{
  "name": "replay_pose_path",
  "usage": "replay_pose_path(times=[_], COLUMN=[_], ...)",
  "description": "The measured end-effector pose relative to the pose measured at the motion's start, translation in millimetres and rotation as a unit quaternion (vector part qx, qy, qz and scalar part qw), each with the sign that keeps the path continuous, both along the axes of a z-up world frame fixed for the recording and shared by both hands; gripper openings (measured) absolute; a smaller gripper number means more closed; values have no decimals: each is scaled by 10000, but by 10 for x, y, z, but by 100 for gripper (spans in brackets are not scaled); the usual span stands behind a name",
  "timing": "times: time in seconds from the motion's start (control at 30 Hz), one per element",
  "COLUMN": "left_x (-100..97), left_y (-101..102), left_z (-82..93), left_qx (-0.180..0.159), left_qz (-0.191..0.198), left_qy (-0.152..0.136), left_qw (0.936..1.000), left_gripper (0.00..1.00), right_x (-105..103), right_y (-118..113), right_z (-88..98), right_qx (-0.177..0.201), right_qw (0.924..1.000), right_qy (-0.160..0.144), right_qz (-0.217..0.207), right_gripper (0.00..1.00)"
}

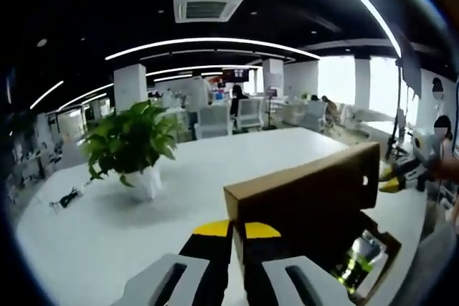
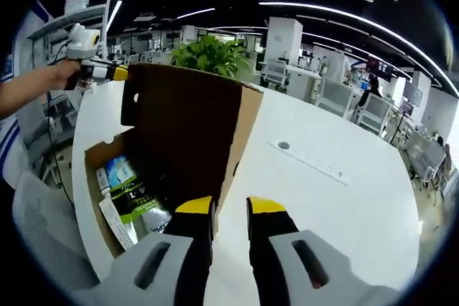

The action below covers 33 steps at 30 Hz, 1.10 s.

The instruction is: Operate the shoe box by opening the lid, removing the specified soft item, and placing it in the target area until the item is outside and the box remains undamaged.

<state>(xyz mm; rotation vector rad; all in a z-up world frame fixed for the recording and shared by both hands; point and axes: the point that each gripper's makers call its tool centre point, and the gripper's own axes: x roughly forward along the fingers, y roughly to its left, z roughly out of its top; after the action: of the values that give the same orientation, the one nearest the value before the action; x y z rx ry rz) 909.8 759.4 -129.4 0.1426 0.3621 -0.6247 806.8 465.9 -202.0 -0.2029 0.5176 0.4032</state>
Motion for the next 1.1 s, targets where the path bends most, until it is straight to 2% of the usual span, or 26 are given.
replay_pose_path(times=[0.2, 0.43, 0.73, 1.1], left_x=[102, 128, 227, 372], left_y=[-9, -36, -67, -59], left_z=[-22, -37, -66, -132], left_qx=[45, 91, 67, 39], left_qz=[-23, -19, 34, 124], left_qy=[23, 51, 74, 113], left_qw=[10000, 9999, 9999, 9999], left_gripper=[4, 4, 4, 5], right_x=[23, 91, 176, 224], right_y=[41, 76, 138, 114], right_z=[-149, -319, -351, -374], right_qx=[43, 9, 60, 78], right_qw=[10000, 9998, 9998, 9996], right_qy=[73, 184, 145, 171], right_qz=[-15, -48, -111, -221], right_gripper=[14, 10, 2, 2])
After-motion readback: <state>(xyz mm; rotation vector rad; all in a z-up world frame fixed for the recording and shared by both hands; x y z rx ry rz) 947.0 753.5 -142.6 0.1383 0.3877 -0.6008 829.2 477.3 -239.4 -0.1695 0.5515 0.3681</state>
